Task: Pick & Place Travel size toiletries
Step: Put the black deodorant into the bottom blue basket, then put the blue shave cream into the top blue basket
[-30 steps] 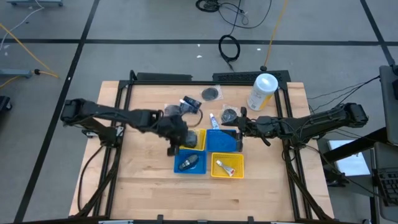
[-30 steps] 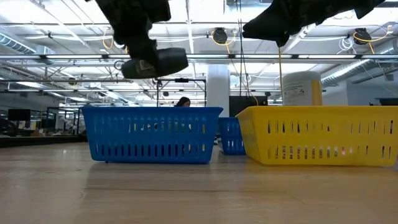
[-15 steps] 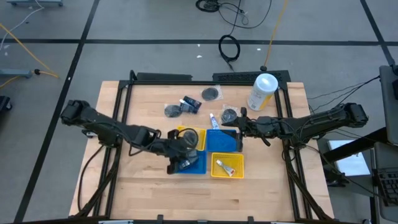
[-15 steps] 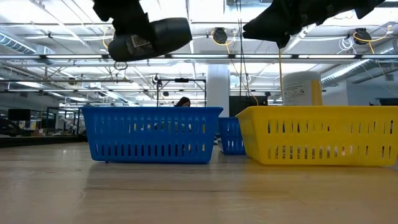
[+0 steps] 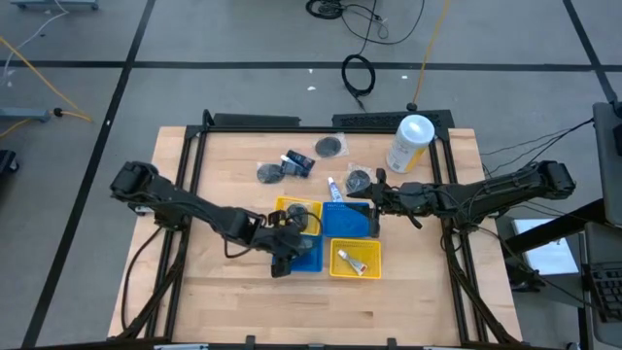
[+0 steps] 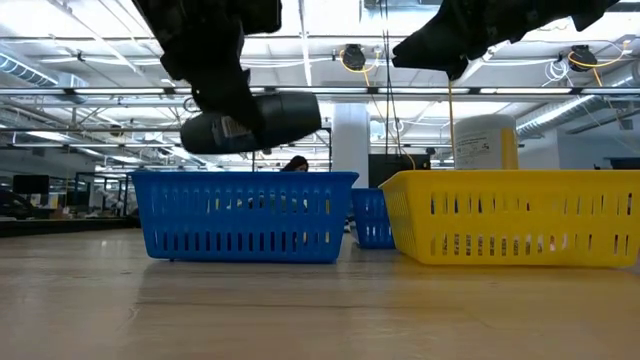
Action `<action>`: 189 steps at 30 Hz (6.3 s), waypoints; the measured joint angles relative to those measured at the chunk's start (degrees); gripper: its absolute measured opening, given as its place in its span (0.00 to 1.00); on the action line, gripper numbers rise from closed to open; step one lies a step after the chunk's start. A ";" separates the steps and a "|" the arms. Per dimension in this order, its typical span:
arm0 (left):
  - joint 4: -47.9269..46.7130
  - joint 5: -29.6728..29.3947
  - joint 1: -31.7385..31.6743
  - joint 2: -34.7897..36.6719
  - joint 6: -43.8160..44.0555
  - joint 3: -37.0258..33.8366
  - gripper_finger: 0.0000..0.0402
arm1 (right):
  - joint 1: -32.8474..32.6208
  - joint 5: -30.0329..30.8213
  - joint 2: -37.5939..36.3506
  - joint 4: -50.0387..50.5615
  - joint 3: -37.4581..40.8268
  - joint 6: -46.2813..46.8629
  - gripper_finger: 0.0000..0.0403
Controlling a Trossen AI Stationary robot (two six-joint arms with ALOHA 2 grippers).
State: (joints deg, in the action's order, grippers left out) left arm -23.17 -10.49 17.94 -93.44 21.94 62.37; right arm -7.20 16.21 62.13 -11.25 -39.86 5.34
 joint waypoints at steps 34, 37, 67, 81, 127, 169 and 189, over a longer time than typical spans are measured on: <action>1.48 -7.66 -10.68 -0.25 -0.39 0.00 0.61 | 0.00 0.13 0.00 1.80 0.00 -1.53 0.28; 1.40 -7.65 -14.40 -0.25 -3.24 0.00 0.61 | 0.00 0.15 0.00 2.72 0.00 -1.55 0.28; 1.29 5.06 -39.00 -0.36 -28.51 0.00 0.61 | -0.01 0.15 0.00 3.37 0.00 -1.55 0.28; 5.89 7.47 -39.83 -6.87 -36.10 0.00 0.61 | 0.00 0.17 -0.01 3.37 0.00 -1.55 0.28; 8.30 10.04 -40.75 -13.36 -39.54 0.02 0.04 | 0.83 0.14 0.00 -8.20 6.60 -3.20 0.28; 24.10 13.36 -23.12 12.06 -30.46 0.02 0.04 | 3.74 -3.79 0.00 -23.02 6.56 -1.62 0.28; 35.80 11.35 -18.89 4.74 -30.83 0.02 0.02 | 3.72 -7.42 0.28 -24.89 6.56 -1.53 0.57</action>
State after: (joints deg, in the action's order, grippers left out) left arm 12.62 0.86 -0.95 -88.71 -8.88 62.39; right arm -3.49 8.79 62.41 -36.14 -33.30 3.81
